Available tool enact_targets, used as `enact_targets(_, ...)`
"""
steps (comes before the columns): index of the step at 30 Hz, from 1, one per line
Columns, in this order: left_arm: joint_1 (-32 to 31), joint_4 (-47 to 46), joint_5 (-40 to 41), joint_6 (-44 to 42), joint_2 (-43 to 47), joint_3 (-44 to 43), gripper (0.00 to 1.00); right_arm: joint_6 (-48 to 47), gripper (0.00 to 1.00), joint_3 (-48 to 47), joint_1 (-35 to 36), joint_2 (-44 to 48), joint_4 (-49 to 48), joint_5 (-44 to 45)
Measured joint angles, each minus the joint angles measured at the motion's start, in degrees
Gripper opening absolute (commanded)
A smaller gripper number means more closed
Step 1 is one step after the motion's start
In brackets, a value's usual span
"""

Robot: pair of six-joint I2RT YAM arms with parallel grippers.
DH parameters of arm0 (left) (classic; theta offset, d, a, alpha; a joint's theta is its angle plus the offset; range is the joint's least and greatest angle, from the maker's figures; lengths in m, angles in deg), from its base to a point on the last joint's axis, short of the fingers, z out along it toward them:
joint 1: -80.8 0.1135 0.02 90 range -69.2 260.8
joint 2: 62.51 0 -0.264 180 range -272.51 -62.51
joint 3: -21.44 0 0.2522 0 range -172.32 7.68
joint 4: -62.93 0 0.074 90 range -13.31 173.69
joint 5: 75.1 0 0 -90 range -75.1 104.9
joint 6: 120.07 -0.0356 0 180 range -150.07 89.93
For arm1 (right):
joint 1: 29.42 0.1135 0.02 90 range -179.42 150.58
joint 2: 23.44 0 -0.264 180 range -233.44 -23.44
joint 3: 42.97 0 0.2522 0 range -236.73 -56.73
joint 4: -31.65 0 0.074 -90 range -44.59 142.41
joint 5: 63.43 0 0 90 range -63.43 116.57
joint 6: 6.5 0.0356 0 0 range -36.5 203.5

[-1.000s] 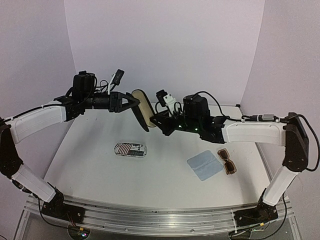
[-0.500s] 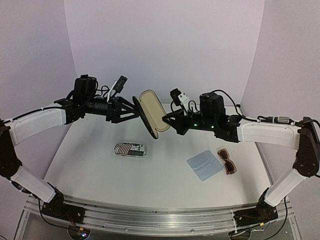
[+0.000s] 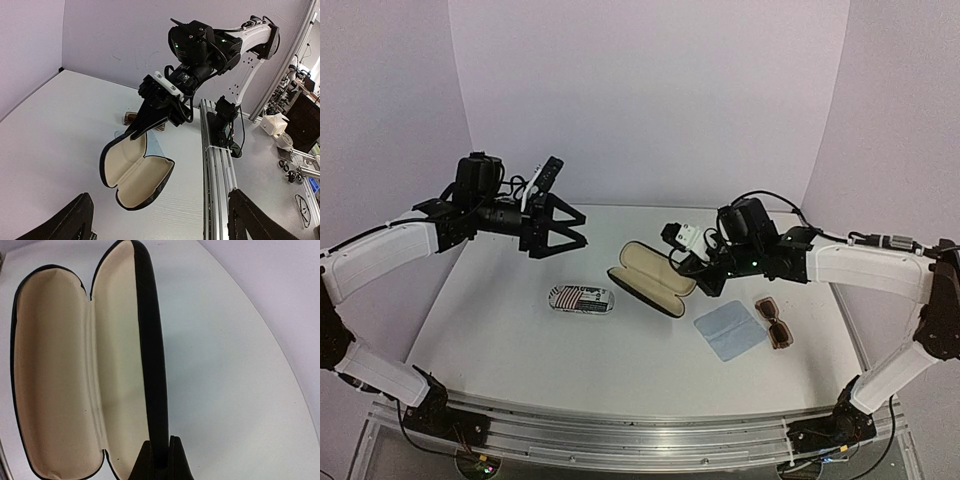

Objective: Organize the sunglasses
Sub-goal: Place the sunglasses case at the center of the board.

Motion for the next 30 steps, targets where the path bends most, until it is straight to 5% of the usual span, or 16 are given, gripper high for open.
enact_targets(10, 0.0, -0.3, 7.3, -2.4, 0.4, 3.9, 0.86, -18.9, 0.0, -0.6, 3.2, -8.2, 2.7, 7.5)
enact_targets(24, 0.0, -0.9, 10.0, -4.7, 0.4, 5.7, 0.86, -23.8, 0.0, -2.2, 7.7, -17.7, -1.7, 14.7)
enact_targets(30, 0.0, -1.3, 10.5, -5.5, 0.4, 5.8, 0.87, -24.6, 0.09, -2.2, 7.8, -19.4, -4.6, 16.0)
